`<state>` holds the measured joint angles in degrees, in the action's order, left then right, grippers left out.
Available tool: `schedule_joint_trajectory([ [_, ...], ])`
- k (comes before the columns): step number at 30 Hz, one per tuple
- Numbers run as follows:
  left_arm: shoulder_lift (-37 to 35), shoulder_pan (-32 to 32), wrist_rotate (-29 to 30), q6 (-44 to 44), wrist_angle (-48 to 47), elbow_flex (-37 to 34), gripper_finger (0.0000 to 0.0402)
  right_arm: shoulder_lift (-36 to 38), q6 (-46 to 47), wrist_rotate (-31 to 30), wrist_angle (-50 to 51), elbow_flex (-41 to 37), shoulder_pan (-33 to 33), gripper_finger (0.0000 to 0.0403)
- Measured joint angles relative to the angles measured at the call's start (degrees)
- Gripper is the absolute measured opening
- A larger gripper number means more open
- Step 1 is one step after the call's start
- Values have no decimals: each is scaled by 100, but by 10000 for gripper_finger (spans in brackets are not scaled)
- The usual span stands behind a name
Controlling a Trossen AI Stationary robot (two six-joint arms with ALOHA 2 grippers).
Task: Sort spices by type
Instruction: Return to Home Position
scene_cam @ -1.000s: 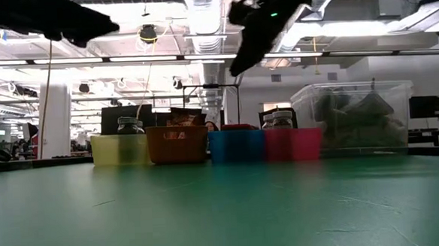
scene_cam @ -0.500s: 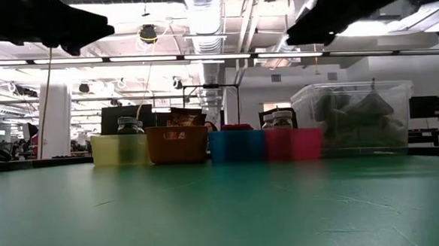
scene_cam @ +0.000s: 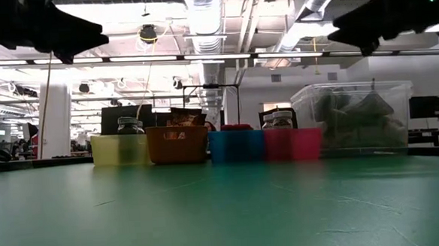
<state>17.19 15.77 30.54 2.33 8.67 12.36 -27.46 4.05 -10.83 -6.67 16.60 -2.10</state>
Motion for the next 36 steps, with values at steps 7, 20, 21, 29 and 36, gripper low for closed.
schedule_joint_trajectory([
  [7,0,31,8,-406,-369,0,164,661,482,17,-739,-1031,-256,207],
  [20,7,794,-168,-679,-911,-55,164,1032,65,-51,-976,-1610,-702,207],
  [21,6,861,-168,-585,-921,-55,164,1042,83,-112,-1049,-1610,-676,207],
  [29,4,1253,-182,-303,-1179,-55,164,1350,346,-131,-1121,-1615,-523,207],
  [36,3,1521,-1037,-841,-246,-687,164,1446,407,-219,-1166,-1619,-321,207],
])
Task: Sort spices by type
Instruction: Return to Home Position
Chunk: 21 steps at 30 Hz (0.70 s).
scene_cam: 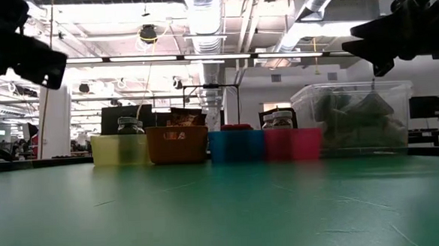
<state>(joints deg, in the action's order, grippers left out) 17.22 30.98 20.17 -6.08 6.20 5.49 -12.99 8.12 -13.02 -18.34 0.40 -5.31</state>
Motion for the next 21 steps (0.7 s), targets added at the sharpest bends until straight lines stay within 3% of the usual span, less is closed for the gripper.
schedule_joint_trajectory([
  [10,-5,55,-793,423,51,-339,164,-7,48,0,602,-4,27,207],
  [21,-1,49,43,1631,-215,-358,164,-14,49,4,1488,-7,27,207],
])
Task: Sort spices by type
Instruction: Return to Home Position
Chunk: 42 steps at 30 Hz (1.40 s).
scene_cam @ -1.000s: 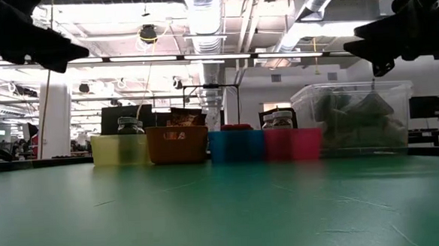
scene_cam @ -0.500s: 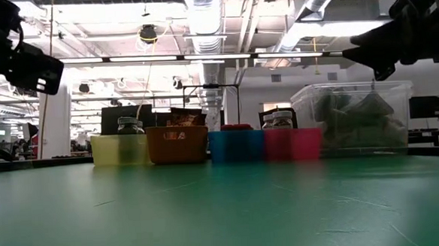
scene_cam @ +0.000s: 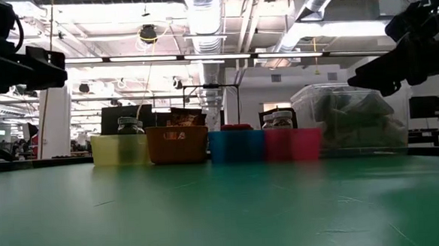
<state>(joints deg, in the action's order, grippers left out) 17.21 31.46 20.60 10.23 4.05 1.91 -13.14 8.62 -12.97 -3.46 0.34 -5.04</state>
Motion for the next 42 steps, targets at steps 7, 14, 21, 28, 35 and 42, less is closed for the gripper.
schedule_joint_trajectory([
  [7,2,0,9,-633,-22,-4,164,-5,-1,0,9,-3,0,207],
  [14,2,0,13,-712,-38,-10,164,-5,-1,2,21,-4,0,207],
  [21,2,0,15,-683,-43,-11,164,-5,-1,4,32,-7,0,207],
  [28,2,0,15,-683,-48,-15,164,-5,-1,4,43,-9,0,207],
  [35,2,0,15,-683,-50,-15,164,-5,-1,4,44,-9,0,207],
  [42,2,0,15,-683,-52,-15,164,-5,-1,5,45,-9,0,207],
])
